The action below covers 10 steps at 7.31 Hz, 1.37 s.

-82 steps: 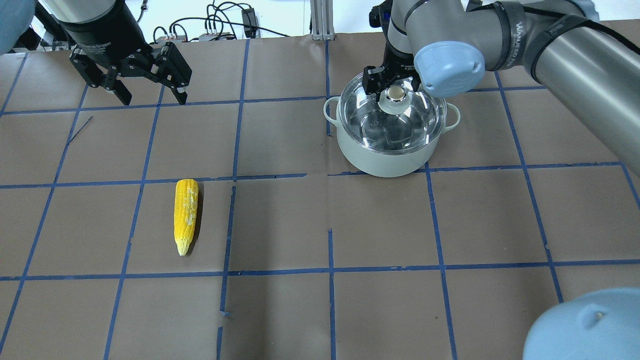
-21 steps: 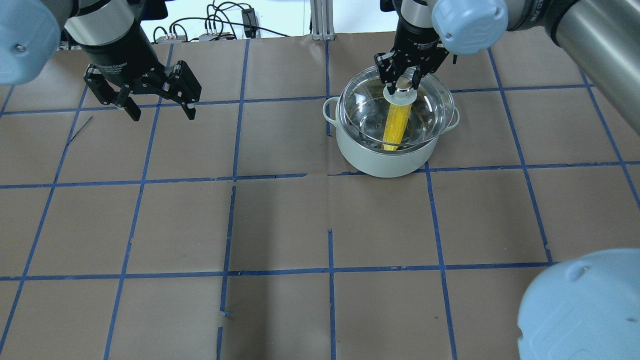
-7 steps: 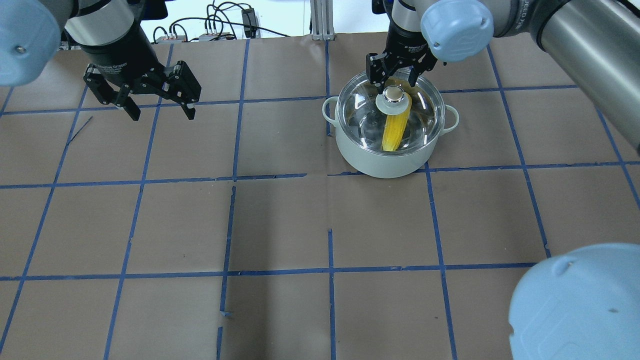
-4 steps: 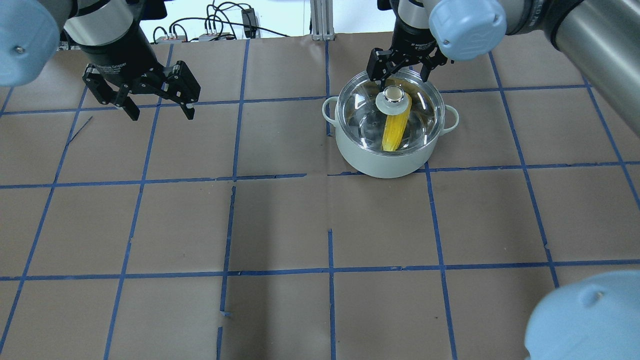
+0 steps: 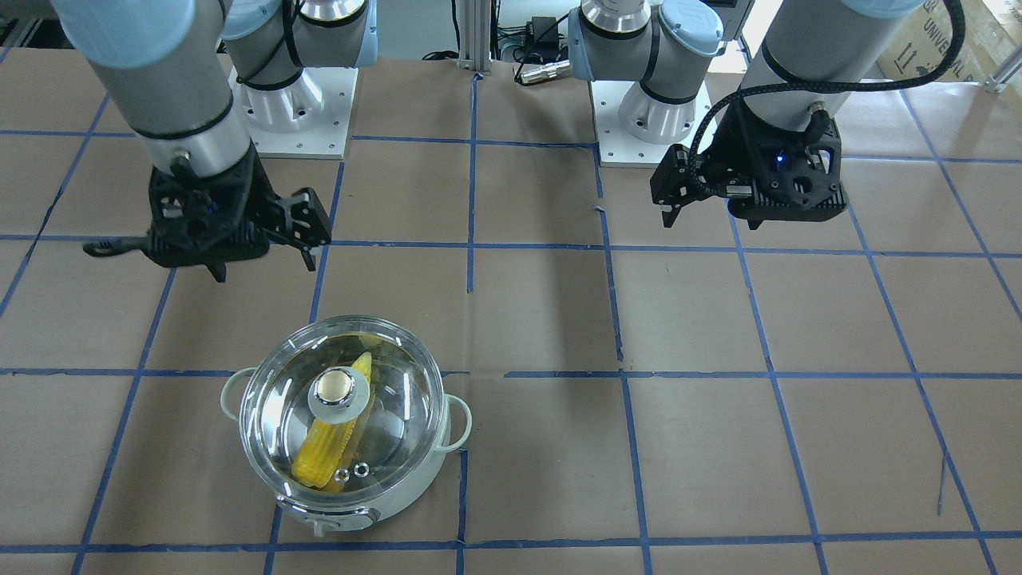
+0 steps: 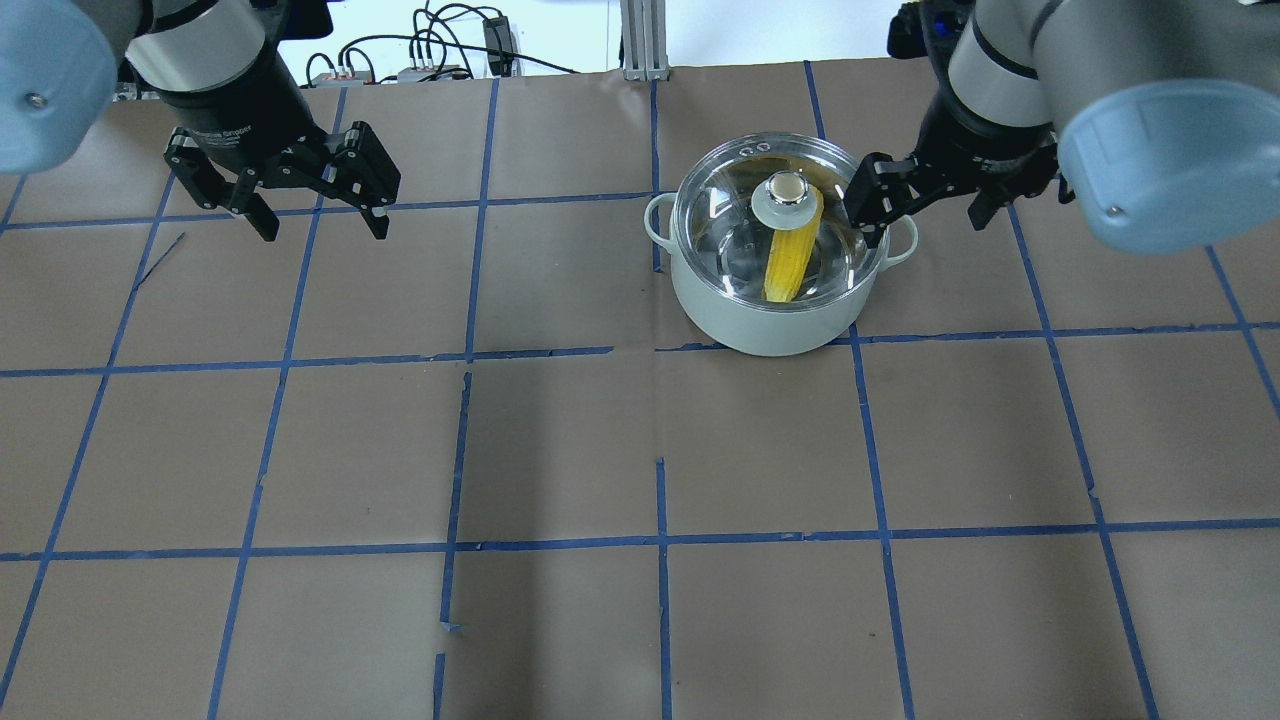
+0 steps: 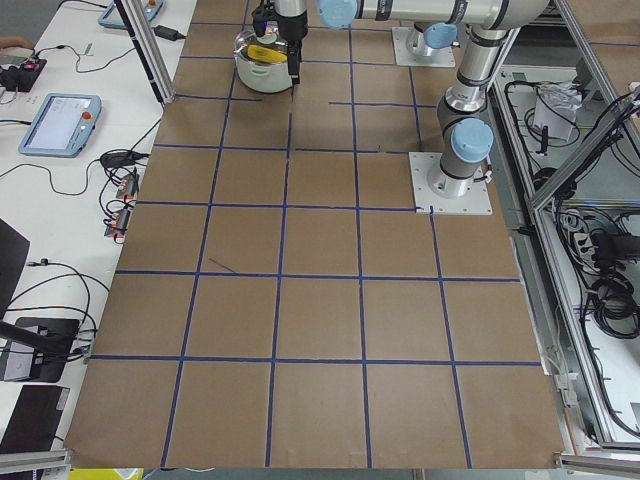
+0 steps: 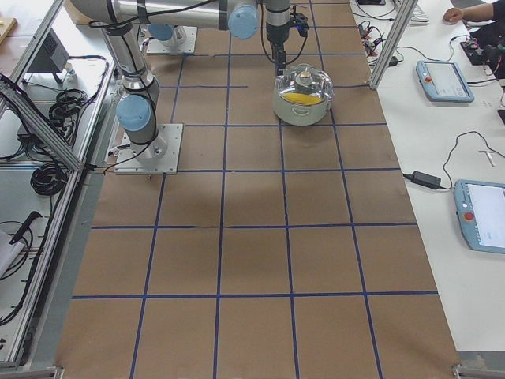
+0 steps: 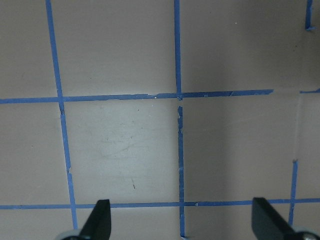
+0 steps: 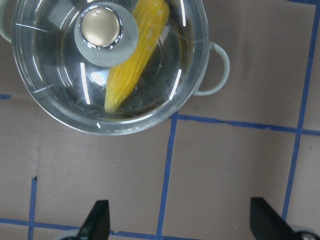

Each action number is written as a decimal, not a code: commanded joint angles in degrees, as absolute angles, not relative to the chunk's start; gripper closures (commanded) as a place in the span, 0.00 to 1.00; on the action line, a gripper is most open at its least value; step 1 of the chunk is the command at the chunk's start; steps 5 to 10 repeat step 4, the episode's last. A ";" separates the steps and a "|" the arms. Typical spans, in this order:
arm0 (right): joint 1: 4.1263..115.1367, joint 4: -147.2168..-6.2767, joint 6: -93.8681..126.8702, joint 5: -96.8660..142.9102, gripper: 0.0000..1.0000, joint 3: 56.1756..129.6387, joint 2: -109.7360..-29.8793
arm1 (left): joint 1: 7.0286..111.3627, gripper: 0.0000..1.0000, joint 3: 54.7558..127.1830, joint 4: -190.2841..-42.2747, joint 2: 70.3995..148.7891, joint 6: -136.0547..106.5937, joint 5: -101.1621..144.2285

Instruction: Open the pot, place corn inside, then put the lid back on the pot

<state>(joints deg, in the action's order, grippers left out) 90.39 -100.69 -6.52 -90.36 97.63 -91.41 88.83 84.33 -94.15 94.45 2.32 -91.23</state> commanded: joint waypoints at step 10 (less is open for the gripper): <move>89.30 -100.81 -6.15 -90.53 0.00 94.75 -91.94 | 89.29 0.00 84.90 -94.91 93.53 2.64 -91.41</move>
